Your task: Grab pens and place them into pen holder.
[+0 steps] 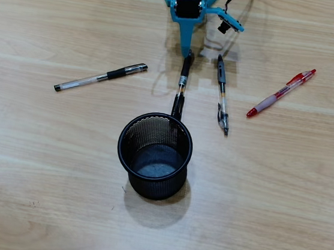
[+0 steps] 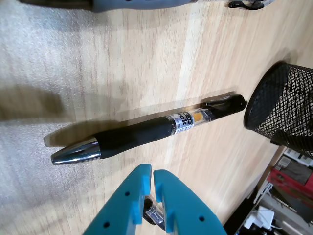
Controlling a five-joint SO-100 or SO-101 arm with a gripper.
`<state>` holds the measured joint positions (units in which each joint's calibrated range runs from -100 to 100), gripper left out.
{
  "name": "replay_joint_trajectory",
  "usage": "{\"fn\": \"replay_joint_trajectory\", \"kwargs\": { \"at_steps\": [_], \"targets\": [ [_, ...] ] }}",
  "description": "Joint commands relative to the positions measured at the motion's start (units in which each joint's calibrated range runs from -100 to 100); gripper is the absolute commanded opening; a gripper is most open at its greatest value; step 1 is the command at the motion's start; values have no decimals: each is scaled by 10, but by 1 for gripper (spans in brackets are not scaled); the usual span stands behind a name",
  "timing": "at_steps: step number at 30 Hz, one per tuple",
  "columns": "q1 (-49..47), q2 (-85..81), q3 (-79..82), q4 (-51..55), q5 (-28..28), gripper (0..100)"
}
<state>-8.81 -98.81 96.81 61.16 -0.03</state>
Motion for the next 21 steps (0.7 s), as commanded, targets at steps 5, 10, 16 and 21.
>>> {"fn": "replay_joint_trajectory", "kwargs": {
  "at_steps": [5, 10, 16, 21],
  "targets": [
    [21, -7, -2, -4, 2, 2],
    [24, -7, -2, -4, 2, 2],
    [25, -6, -38, -4, 2, 2],
    [25, 3, -184, 4, 1, 2]
  ]
}}
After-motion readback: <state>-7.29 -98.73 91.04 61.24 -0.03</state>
